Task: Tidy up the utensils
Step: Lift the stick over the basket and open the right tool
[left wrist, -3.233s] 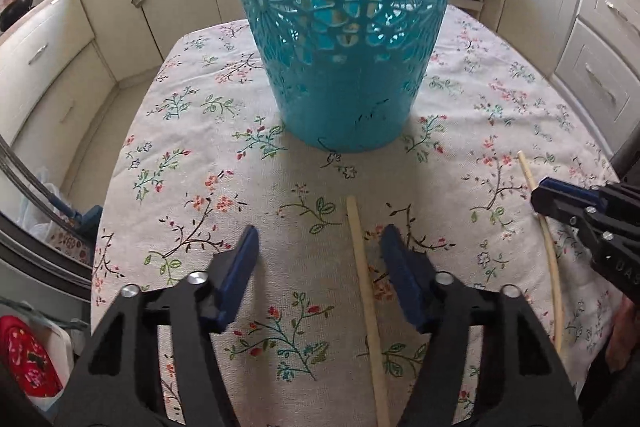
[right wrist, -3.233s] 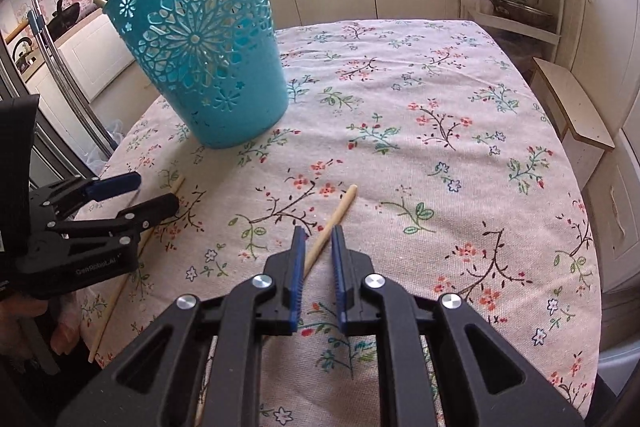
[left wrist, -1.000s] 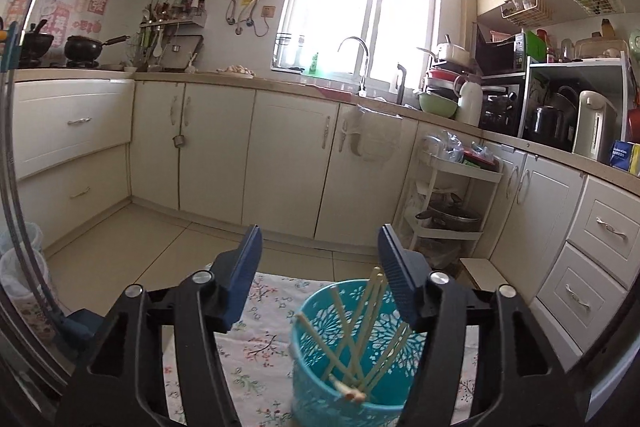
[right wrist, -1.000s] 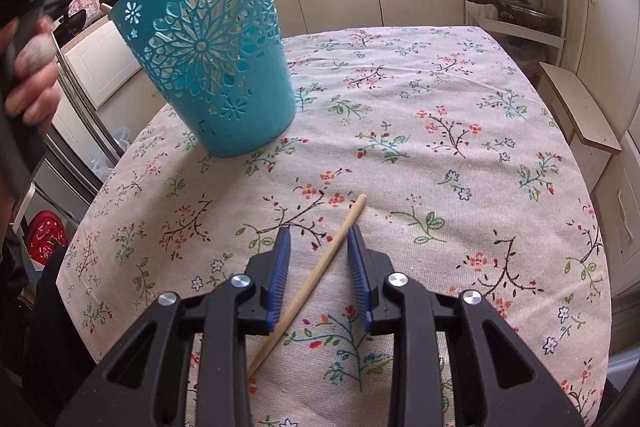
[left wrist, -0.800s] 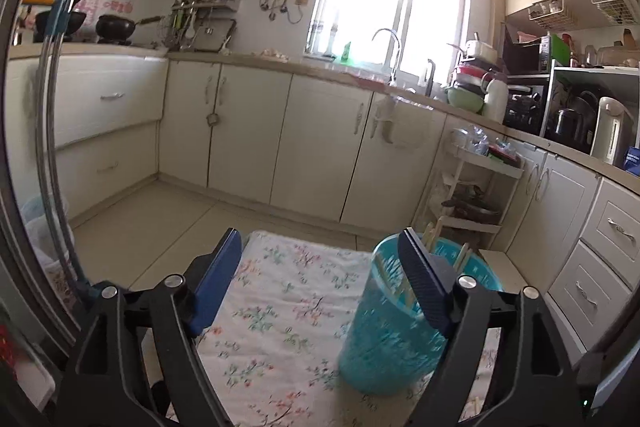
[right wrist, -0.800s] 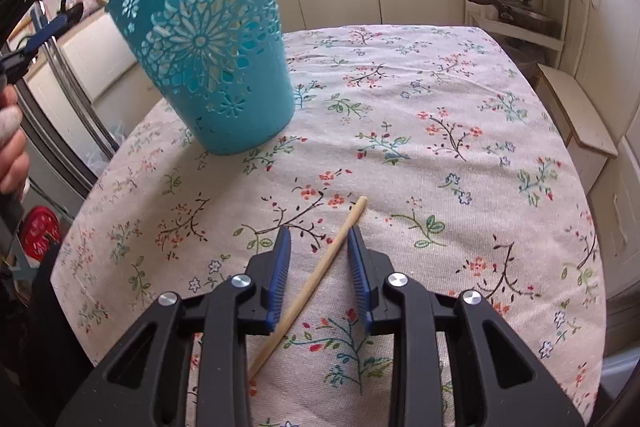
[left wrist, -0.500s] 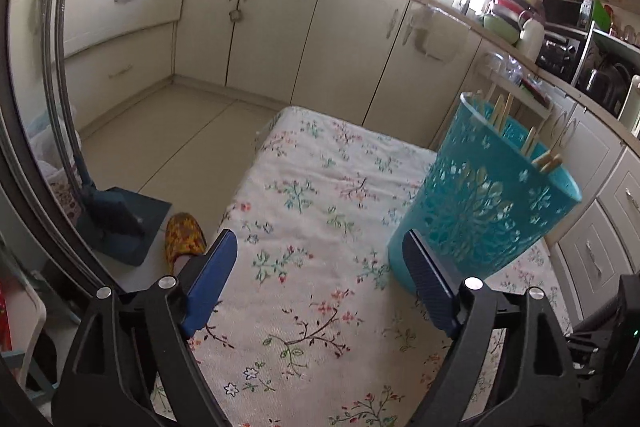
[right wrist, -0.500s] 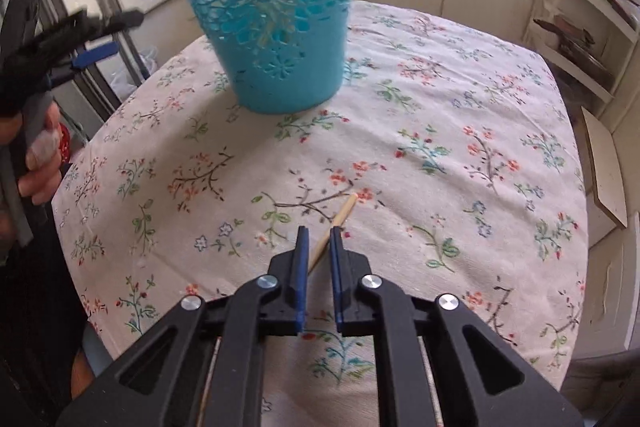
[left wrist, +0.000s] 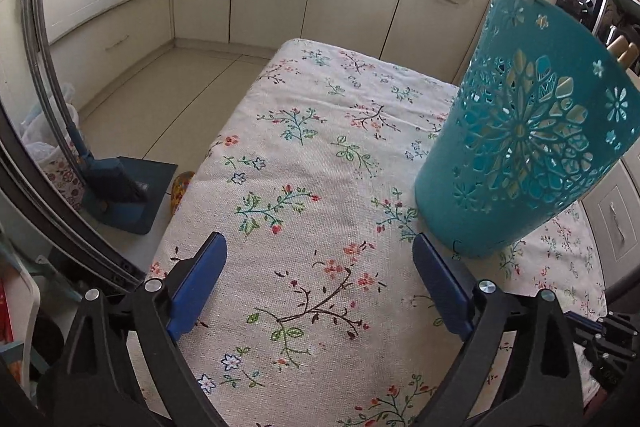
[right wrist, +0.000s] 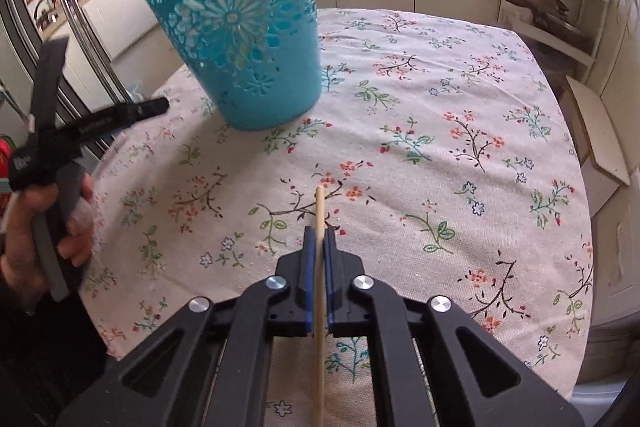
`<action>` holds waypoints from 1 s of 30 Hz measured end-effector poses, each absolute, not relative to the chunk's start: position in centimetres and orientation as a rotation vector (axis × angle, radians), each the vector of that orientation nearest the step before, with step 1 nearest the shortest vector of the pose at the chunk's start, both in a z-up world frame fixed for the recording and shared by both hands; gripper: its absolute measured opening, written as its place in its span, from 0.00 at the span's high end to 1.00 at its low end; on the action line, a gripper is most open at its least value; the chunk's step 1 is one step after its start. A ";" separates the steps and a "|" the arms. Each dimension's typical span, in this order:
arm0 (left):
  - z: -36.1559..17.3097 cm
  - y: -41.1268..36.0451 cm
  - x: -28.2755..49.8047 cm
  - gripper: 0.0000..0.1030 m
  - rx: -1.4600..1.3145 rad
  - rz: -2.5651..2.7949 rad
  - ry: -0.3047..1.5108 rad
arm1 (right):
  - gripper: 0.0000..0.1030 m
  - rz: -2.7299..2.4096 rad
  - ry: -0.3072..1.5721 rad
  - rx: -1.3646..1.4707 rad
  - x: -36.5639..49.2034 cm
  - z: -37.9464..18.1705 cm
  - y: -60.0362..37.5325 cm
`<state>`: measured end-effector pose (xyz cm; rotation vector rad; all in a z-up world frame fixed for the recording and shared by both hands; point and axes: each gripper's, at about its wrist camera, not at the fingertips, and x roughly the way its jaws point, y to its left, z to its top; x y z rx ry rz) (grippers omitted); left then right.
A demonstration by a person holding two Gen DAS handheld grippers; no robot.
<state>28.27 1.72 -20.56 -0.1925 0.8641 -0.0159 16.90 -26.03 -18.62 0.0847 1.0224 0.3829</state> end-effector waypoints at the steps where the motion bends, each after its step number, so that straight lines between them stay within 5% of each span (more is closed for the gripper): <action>1: -20.6 1.7 28.3 0.12 -0.192 -0.015 0.867 | 0.95 0.390 1.014 0.118 16.8 -18.4 -26.4; 12: -20.9 1.8 28.3 0.12 -0.203 -0.018 0.871 | 0.95 0.522 0.887 0.354 16.0 -14.6 -27.9; 24: -20.7 1.0 28.3 0.12 -0.166 -0.012 0.880 | 0.95 0.619 0.343 0.510 22.1 1.8 -25.9; 30: -20.7 1.1 28.2 0.12 -0.167 -0.015 0.879 | 0.95 0.421 0.173 0.439 27.1 3.8 -22.4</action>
